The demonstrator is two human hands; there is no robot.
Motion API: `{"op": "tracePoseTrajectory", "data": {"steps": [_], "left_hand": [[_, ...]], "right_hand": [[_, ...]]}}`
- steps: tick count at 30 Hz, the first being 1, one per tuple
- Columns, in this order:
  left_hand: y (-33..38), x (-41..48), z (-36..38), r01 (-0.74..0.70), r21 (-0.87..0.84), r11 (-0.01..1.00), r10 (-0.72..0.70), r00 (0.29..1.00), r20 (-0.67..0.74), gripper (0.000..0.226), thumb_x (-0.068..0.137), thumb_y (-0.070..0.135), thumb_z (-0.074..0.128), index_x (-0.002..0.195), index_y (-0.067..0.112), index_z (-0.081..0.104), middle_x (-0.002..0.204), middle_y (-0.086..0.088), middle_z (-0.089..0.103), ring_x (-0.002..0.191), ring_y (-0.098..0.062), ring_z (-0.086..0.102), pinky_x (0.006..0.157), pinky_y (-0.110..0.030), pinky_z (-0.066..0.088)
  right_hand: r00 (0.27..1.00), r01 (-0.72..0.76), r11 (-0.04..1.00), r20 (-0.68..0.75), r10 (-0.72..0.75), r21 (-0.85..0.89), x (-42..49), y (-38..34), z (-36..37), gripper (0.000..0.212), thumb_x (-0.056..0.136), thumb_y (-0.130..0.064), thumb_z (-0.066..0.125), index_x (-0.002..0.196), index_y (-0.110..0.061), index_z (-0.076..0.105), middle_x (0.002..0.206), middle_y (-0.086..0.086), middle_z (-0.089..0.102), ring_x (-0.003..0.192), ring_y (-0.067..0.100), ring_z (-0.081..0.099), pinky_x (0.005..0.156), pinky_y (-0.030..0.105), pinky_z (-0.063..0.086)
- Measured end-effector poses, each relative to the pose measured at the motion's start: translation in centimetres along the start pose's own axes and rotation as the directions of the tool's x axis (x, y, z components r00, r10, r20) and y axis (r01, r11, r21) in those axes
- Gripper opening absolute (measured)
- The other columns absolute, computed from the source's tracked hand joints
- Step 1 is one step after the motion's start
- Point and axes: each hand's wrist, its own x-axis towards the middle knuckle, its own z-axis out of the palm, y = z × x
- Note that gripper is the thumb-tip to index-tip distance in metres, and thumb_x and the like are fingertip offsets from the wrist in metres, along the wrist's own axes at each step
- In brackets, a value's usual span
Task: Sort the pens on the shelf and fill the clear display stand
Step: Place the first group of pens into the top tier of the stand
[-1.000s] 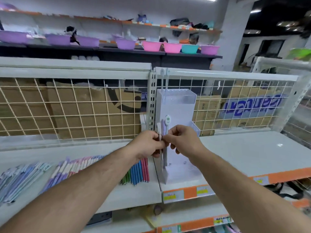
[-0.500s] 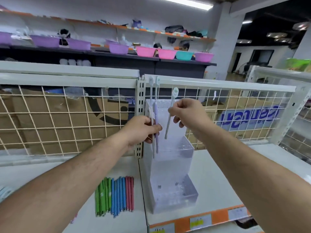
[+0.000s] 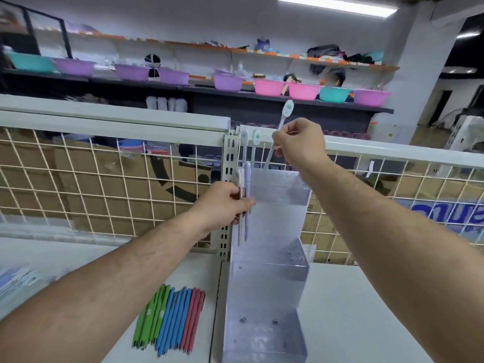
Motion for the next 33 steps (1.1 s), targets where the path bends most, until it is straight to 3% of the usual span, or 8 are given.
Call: {"op": "tracePoseTrajectory", "data": {"steps": [3,6,11,15,19,24,28,33], "left_hand": [[-0.4,0.1,0.1,-0.016,0.042,0.999,0.017,1.000,-0.012,0.012,0.092,0.023,0.070,0.089,0.012,0.070,0.087,-0.009,0.073,0.076,-0.017,0.068,0.067,-0.029,0.060],[-0.7,0.1,0.2,-0.024,0.052,0.998,0.024,1.000,-0.010,0.011,0.092,0.023,0.070,0.085,0.014,0.071,0.085,-0.008,0.073,0.079,-0.020,0.070,0.072,-0.035,0.062],[-0.6,0.3,0.1,-0.020,0.054,0.998,0.021,1.000,-0.004,0.010,0.091,0.021,0.072,0.085,0.014,0.070,0.083,-0.006,0.073,0.072,-0.012,0.068,0.066,-0.025,0.059],[-0.7,0.3,0.2,-0.020,0.054,0.998,0.021,1.000,-0.016,0.010,0.090,0.021,0.072,0.085,0.013,0.070,0.084,-0.008,0.073,0.071,-0.013,0.068,0.064,-0.025,0.058],[-0.9,0.3,0.2,-0.023,0.045,0.999,0.023,1.000,-0.014,0.009,0.090,0.021,0.072,0.088,0.012,0.071,0.085,-0.008,0.074,0.077,-0.019,0.070,0.067,-0.029,0.059],[-0.8,0.2,0.0,-0.019,0.027,0.999,0.019,1.000,-0.005,0.010,0.090,0.020,0.072,0.089,0.010,0.071,0.087,-0.011,0.074,0.082,-0.025,0.072,0.071,-0.034,0.061],[-0.9,0.1,-0.2,-0.016,0.004,1.000,0.016,1.000,0.000,0.012,0.091,0.021,0.072,0.092,0.009,0.071,0.086,-0.010,0.073,0.074,-0.016,0.069,0.067,-0.029,0.061],[-0.4,-0.2,-0.4,-0.011,-0.040,0.999,0.011,1.000,-0.007,0.011,0.091,0.019,0.071,0.094,0.008,0.071,0.089,-0.012,0.073,0.070,-0.013,0.066,0.060,-0.021,0.056]], "right_hand": [[1.000,0.005,0.999,0.011,-0.005,-0.034,0.6,0.5,0.8,0.007,0.092,-0.016,0.067,0.096,-0.010,0.065,0.078,0.005,0.070,0.067,0.020,0.070,0.059,0.036,0.060],[1.000,0.021,0.998,0.024,-0.020,-0.051,1.0,0.8,1.3,0.006,0.094,-0.017,0.065,0.095,-0.012,0.064,0.082,0.005,0.070,0.071,0.020,0.071,0.067,0.040,0.062],[0.999,0.038,0.994,0.034,-0.035,-0.104,1.2,0.9,1.4,0.002,0.093,-0.015,0.066,0.092,-0.013,0.064,0.082,0.006,0.071,0.072,0.021,0.072,0.065,0.036,0.061],[0.989,0.045,0.977,0.145,-0.015,-0.207,0.7,1.6,1.7,0.004,0.092,-0.012,0.067,0.093,-0.008,0.067,0.073,0.005,0.072,0.064,0.016,0.070,0.059,0.033,0.060],[0.986,0.044,0.972,0.167,-0.006,-0.229,0.3,2.0,2.0,0.002,0.091,-0.010,0.067,0.090,-0.009,0.068,0.072,0.006,0.073,0.071,0.021,0.074,0.055,0.026,0.052],[0.990,0.099,0.954,0.129,-0.064,-0.283,0.1,2.0,1.9,0.003,0.090,-0.009,0.068,0.087,-0.008,0.067,0.071,0.005,0.073,0.066,0.018,0.073,0.058,0.027,0.057],[0.984,0.062,0.951,0.179,-0.008,-0.301,-0.3,2.5,2.0,0.007,0.090,-0.010,0.071,0.089,-0.004,0.068,0.078,0.010,0.074,0.062,0.014,0.071,0.053,0.025,0.053],[0.993,0.065,0.923,0.120,-0.020,-0.380,-0.9,1.9,1.2,0.016,0.089,-0.023,0.074,0.084,-0.009,0.069,0.075,0.004,0.068,0.067,0.017,0.062,0.064,0.035,0.056]]}}
